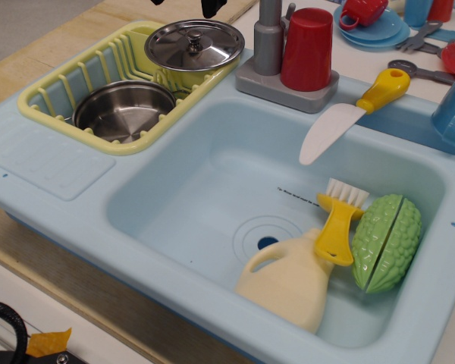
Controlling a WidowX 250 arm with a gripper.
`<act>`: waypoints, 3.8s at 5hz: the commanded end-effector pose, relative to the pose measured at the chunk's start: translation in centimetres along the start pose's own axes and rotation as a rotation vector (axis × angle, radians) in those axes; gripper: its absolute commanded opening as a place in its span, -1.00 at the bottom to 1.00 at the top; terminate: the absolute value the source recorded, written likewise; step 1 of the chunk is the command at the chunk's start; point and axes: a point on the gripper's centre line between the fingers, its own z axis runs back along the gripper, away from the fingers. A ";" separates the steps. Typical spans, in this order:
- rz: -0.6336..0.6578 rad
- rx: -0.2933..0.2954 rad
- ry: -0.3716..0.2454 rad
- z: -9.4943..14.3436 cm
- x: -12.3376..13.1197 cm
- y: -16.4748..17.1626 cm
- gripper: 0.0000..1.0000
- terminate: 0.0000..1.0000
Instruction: Put lid on pot or pan
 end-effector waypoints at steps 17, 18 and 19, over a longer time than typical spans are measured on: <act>0.294 -0.038 0.005 -2.8 -7.3 3.7 1.00 -1.00; 0.294 -0.038 0.005 -2.8 -7.3 3.7 1.00 -1.00; 0.294 -0.038 0.005 -2.8 -7.3 3.7 1.00 -1.00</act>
